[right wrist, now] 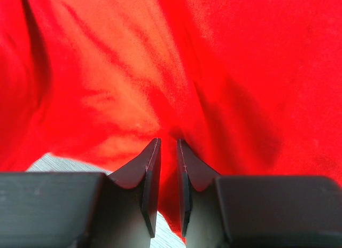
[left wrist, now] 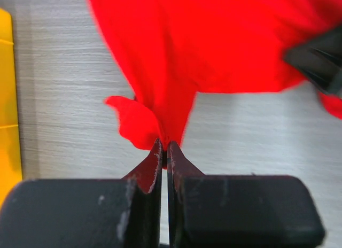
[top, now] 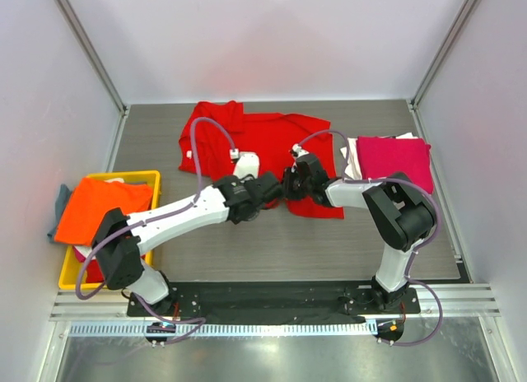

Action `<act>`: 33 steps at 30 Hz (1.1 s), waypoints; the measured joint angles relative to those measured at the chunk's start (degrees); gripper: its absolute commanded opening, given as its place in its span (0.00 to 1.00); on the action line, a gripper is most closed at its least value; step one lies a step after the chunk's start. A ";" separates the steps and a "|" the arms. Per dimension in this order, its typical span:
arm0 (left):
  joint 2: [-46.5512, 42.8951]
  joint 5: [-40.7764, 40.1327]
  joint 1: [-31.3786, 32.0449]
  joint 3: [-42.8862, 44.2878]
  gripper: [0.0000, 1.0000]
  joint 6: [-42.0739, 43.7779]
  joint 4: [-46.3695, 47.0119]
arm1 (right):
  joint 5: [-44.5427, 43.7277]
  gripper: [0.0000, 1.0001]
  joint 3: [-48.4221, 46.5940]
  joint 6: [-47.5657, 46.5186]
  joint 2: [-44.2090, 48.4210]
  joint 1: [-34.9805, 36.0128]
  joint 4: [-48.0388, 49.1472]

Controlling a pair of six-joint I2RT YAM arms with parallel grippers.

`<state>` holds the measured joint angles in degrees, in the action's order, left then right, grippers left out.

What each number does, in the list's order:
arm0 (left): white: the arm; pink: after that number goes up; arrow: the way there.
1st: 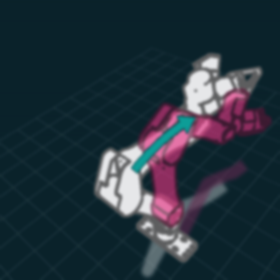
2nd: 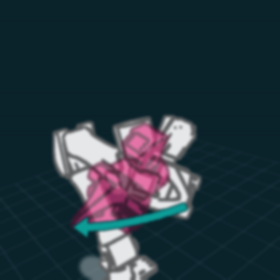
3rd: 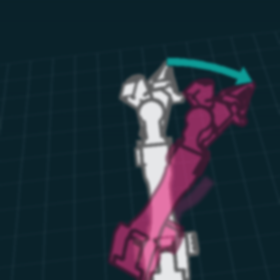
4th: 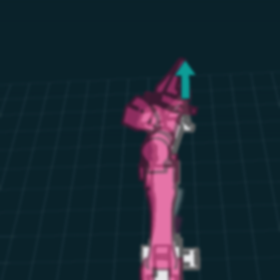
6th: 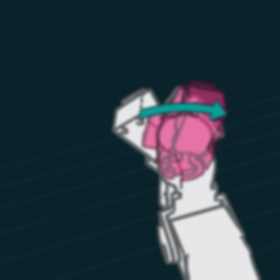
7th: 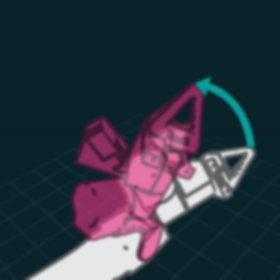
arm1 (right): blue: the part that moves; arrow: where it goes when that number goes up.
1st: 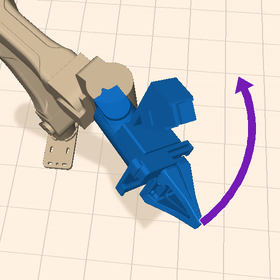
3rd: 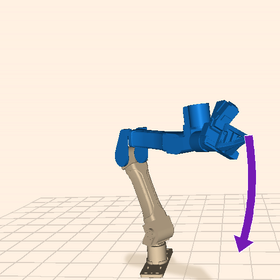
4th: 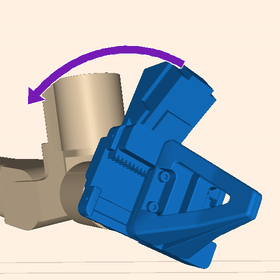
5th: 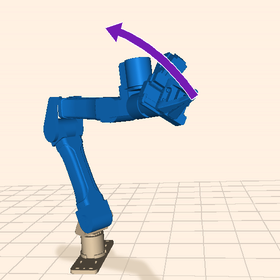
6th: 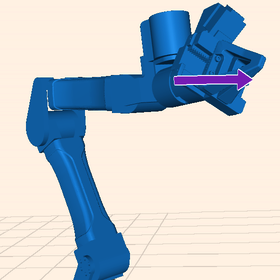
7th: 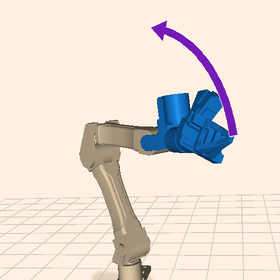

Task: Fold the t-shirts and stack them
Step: Fold the tshirt

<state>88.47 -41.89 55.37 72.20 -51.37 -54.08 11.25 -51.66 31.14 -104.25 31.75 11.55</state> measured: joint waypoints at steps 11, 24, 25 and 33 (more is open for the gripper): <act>11.15 -7.89 9.11 16.87 0.65 -3.32 -10.16 | 0.28 0.23 0.48 0.98 0.02 -0.94 0.50; -5.68 1.68 8.39 -4.33 0.68 2.51 4.68 | 1.51 0.23 1.11 2.23 0.02 -2.36 1.60; -8.63 3.50 7.26 -5.99 0.66 2.60 6.14 | 1.57 0.23 1.16 2.25 0.02 -2.36 1.66; -20.79 15.87 -6.32 -21.99 0.54 1.81 16.52 | 1.95 0.23 1.49 2.14 0.20 -2.32 1.95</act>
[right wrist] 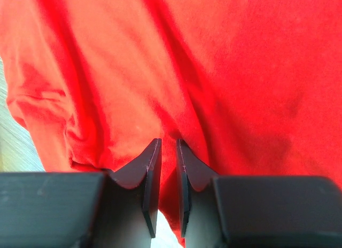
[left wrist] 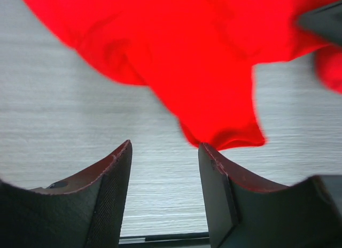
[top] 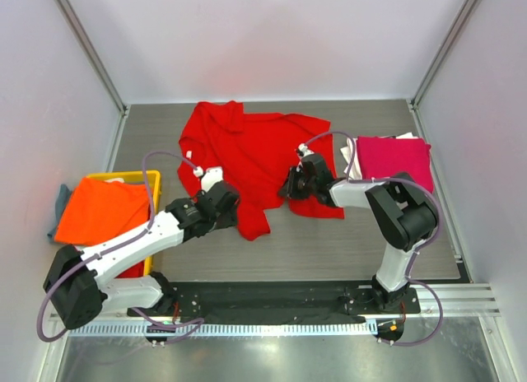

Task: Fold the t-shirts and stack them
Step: Fold the tshirt

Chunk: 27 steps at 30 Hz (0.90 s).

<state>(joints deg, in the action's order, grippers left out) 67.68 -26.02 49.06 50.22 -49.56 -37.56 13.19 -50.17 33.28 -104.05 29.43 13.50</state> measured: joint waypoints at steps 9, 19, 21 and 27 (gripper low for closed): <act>0.24 9.27 -13.29 -7.43 0.52 -1.25 3.41 | -4.13 0.51 2.38 -3.61 7.50 5.38 -2.62; -3.89 14.67 -24.02 -11.19 0.56 -1.22 6.38 | -7.02 0.54 2.91 -13.84 16.90 20.35 -6.10; -6.14 16.31 -26.82 -12.41 0.56 -1.25 7.19 | -6.82 0.54 1.81 -16.79 15.93 22.71 -8.92; -10.88 21.90 -31.41 -14.95 0.57 -1.25 9.14 | -8.48 0.55 -2.32 -23.96 11.61 28.15 -17.31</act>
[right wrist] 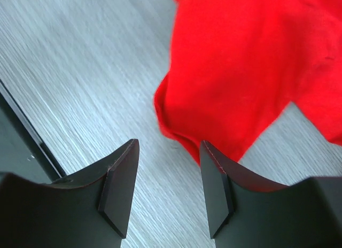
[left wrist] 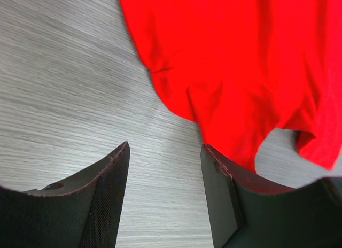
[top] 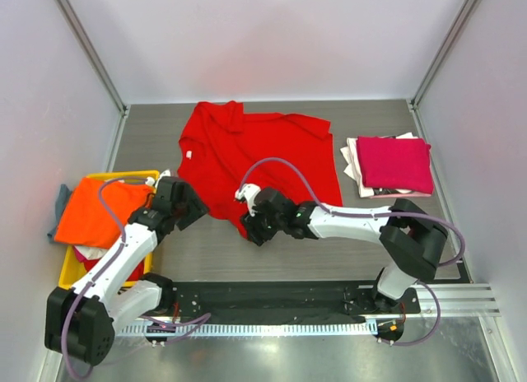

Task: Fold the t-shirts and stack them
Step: Fold the tshirt

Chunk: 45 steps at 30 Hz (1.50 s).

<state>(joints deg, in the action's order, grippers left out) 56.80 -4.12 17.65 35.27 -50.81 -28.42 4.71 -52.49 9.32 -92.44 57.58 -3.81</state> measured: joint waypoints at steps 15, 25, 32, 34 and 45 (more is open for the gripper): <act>-3.76 10.29 -3.98 -1.33 0.58 0.28 0.74 | -14.14 0.54 -11.06 -7.91 -12.15 8.92 -10.49; -6.34 10.45 -5.40 -1.33 0.58 1.22 -0.22 | -14.56 0.01 -11.98 -8.50 -12.90 8.72 -10.82; -5.99 11.52 -5.42 -1.33 0.57 1.77 -0.87 | -6.34 0.01 -8.22 -5.25 -5.03 7.43 -8.63; -5.86 11.61 -5.42 -1.38 0.57 1.77 -0.94 | -2.84 0.01 -6.95 -3.48 -2.49 6.40 -6.69; -2.62 14.80 -5.42 -3.61 0.54 1.84 1.25 | 16.28 0.03 1.29 10.69 -2.67 -8.90 8.61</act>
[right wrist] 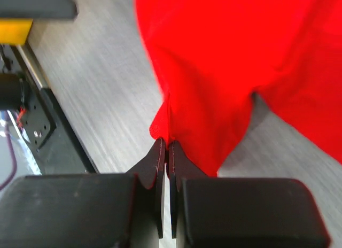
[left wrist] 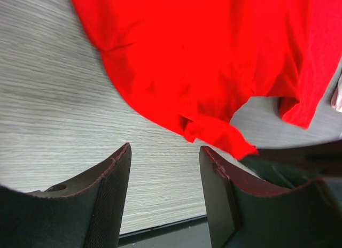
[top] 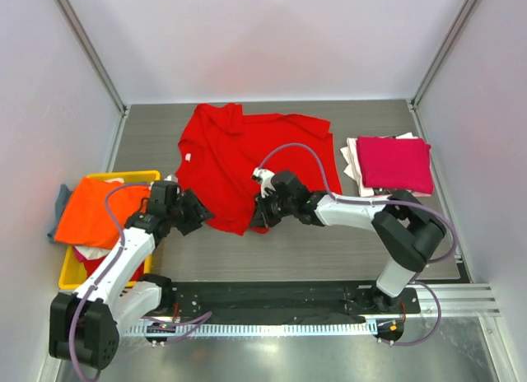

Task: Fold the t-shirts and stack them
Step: Fold the tshirt

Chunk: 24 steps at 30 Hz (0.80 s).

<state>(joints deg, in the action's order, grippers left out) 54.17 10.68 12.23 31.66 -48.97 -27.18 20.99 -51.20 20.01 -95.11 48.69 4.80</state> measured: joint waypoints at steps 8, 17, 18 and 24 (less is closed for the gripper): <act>5.79 4.81 1.97 -1.90 0.52 0.39 5.62 | 8.61 0.03 3.61 6.51 -4.42 -4.15 7.87; 16.65 4.20 10.80 0.17 0.41 1.11 11.39 | 14.32 0.03 4.66 9.70 -6.91 -8.28 13.57; 17.84 3.85 11.41 0.63 0.41 1.22 11.74 | 14.82 0.03 4.83 10.01 -7.19 -8.59 14.14; 20.70 1.73 12.57 1.64 0.41 1.51 13.90 | 16.85 0.03 6.01 10.84 -7.43 -9.60 16.41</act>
<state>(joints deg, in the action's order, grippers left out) 74.87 12.40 24.80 33.30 -47.46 -13.28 37.85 -45.19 30.85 -102.54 39.09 21.21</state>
